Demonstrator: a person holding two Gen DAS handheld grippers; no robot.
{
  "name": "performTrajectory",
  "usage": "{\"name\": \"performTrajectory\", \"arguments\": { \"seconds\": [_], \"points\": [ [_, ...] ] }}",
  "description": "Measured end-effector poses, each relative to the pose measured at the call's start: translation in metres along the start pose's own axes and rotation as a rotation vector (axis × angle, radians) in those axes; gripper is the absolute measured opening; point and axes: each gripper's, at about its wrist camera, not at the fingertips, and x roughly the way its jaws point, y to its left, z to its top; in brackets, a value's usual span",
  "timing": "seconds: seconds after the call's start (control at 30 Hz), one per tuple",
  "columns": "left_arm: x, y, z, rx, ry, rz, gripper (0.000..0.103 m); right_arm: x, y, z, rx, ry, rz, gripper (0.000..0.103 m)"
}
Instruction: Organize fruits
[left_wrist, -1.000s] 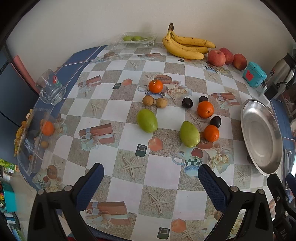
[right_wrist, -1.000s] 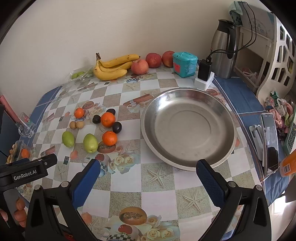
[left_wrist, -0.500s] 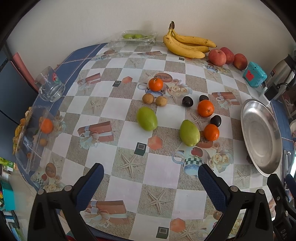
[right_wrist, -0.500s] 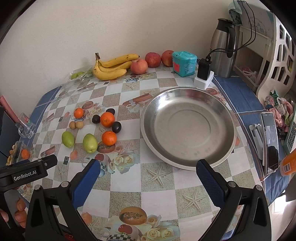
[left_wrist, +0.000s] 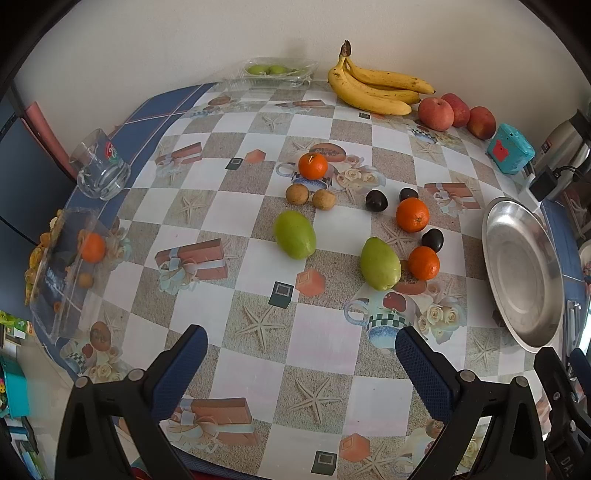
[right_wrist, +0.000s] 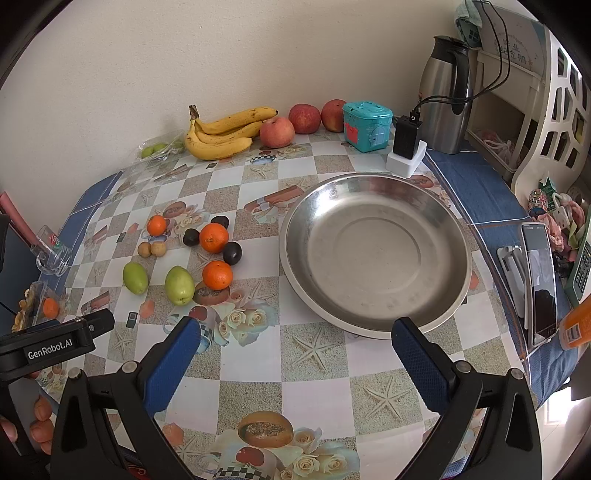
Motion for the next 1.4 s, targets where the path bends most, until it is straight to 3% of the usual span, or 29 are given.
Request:
{"name": "performTrajectory", "arguments": {
  "seconds": [1.4],
  "points": [
    [0.0055,0.0032,-0.0025,-0.010,0.014,-0.007,0.103,0.0012,0.0010,0.0015,-0.001,0.004,0.000,0.103]
  ]
}}
